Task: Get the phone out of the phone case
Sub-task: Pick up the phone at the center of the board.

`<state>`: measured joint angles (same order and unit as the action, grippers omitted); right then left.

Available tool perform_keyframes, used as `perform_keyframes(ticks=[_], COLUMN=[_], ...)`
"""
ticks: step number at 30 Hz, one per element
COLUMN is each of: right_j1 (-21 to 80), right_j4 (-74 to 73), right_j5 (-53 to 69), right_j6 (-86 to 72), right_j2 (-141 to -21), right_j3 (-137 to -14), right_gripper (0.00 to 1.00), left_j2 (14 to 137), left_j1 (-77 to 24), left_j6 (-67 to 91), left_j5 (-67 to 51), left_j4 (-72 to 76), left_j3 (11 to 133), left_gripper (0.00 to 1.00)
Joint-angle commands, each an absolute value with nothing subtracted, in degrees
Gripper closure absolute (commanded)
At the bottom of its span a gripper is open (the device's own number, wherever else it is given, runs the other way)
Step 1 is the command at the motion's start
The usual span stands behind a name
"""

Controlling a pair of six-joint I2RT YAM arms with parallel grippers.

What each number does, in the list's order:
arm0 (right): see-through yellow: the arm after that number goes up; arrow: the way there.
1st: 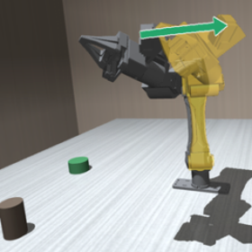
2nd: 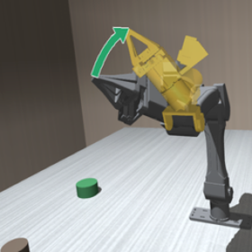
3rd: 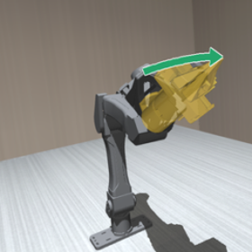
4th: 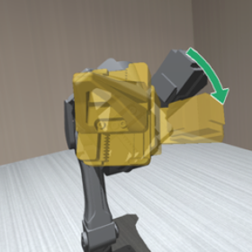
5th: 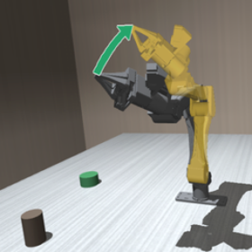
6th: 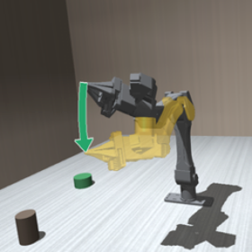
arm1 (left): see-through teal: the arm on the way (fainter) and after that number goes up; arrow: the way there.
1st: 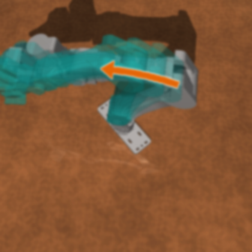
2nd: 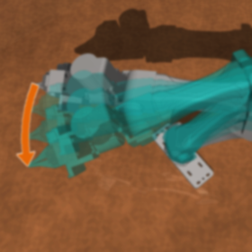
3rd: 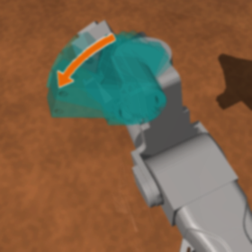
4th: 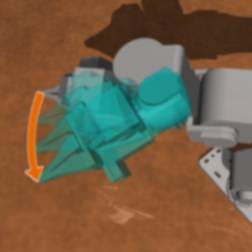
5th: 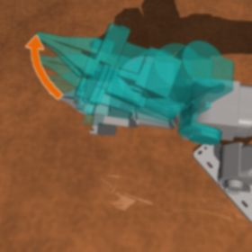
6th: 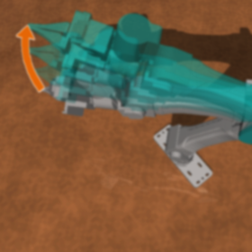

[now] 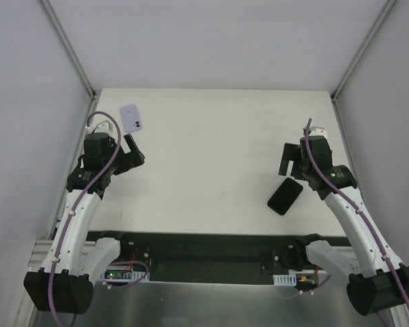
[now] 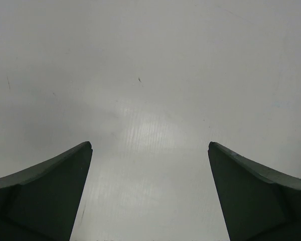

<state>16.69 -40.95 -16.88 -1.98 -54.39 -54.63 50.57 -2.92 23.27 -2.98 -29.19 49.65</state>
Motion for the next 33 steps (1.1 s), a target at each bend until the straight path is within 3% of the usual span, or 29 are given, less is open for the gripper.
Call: perform_keyframes(ticks=[1, 13, 17, 21, 33], right_j1=[16.4, 16.5, 16.7, 17.7, 17.8], right_j4=[-40.7, -42.8, -42.3, -45.0, -38.5], right_j5=[-18.6, -19.1, -15.0, -18.7, -15.8], right_j6=[-3.2, -11.2, -18.8, -27.1, -32.1], right_j2=[-53.1, -56.0, -61.2, -66.1, -76.3], right_j3=[-55.5, -52.8, -49.8, -47.5, -43.3], right_gripper=[0.04, 0.04, 0.04, 0.04, 0.04], left_j2=[49.4, 48.9, 48.9, 51.6, 52.2], left_j1=[-2.7, -2.7, -2.6, -2.7, -2.6], left_j6=[22.9, 24.3, 28.5, 27.6, 25.8], left_j5=[-2.9, -0.4, -4.5, -8.3, -9.2], left_j4=[-28.4, -29.0, -30.1, -30.1, -30.2], left_j3=[50.2, 50.4, 51.2, 51.8, 51.2], left_gripper=[0.01, 0.01, 0.01, 0.01, 0.01])
